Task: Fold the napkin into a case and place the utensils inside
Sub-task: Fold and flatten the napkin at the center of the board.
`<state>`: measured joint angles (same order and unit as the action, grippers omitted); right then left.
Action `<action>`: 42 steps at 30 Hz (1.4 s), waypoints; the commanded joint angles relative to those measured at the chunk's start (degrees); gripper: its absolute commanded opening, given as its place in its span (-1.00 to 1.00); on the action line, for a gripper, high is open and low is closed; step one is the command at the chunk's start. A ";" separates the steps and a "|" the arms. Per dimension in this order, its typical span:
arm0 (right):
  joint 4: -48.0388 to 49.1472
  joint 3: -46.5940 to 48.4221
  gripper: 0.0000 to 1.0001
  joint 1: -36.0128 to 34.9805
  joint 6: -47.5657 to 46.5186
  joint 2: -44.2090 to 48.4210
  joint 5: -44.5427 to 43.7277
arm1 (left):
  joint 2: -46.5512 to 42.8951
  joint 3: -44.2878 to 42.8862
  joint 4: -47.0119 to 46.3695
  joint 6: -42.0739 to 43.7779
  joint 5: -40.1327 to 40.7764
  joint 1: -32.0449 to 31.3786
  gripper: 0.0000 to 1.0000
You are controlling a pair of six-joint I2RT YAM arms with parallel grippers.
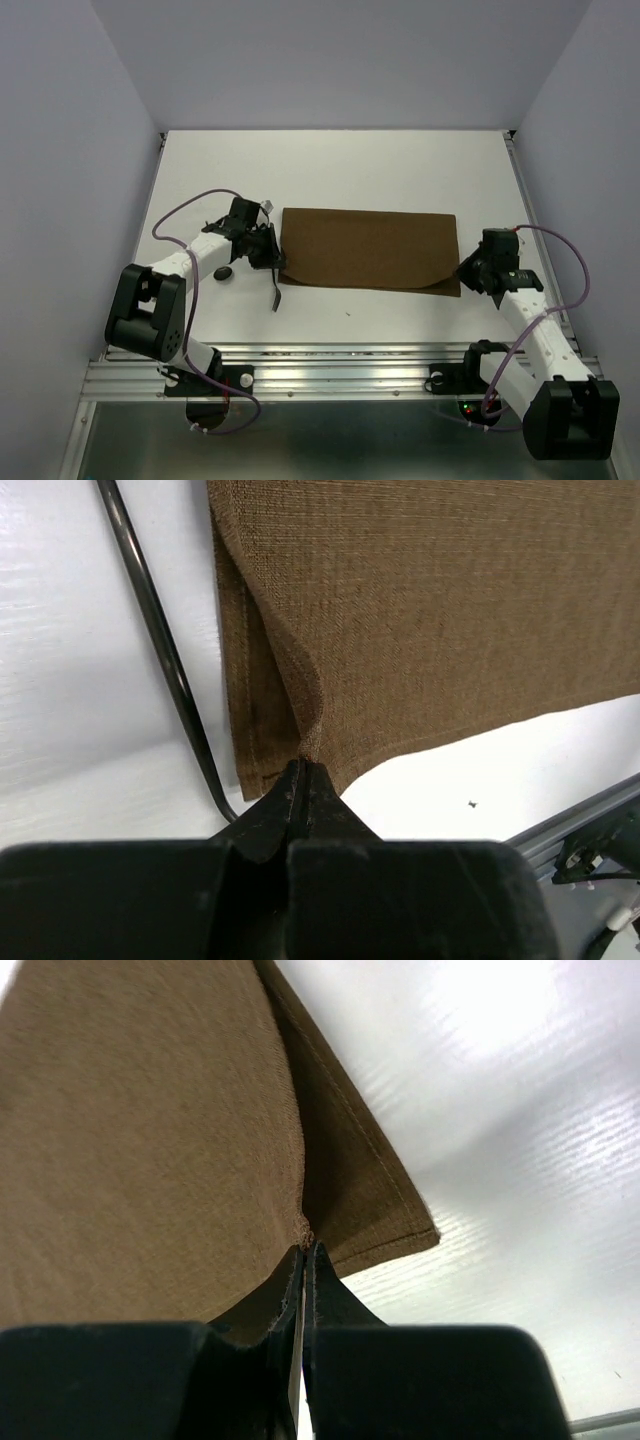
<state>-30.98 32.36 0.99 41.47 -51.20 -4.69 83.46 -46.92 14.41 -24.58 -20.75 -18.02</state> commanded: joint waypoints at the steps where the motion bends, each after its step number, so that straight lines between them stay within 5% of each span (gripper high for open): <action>1: 1.27 -1.42 -0.99 -0.47 2.47 -1.62 -0.23 | 1.17 0.16 -4.31 -1.35 0.80 -0.87 -1.00; 42: -7.07 0.25 -0.99 -0.47 8.09 6.20 0.64 | -0.93 -1.07 0.09 -1.00 5.81 -0.96 -1.00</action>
<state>-37.21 33.63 0.99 47.03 -46.50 -4.51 82.43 -48.45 15.25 -25.80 -15.70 -18.68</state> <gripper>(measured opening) 0.021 0.017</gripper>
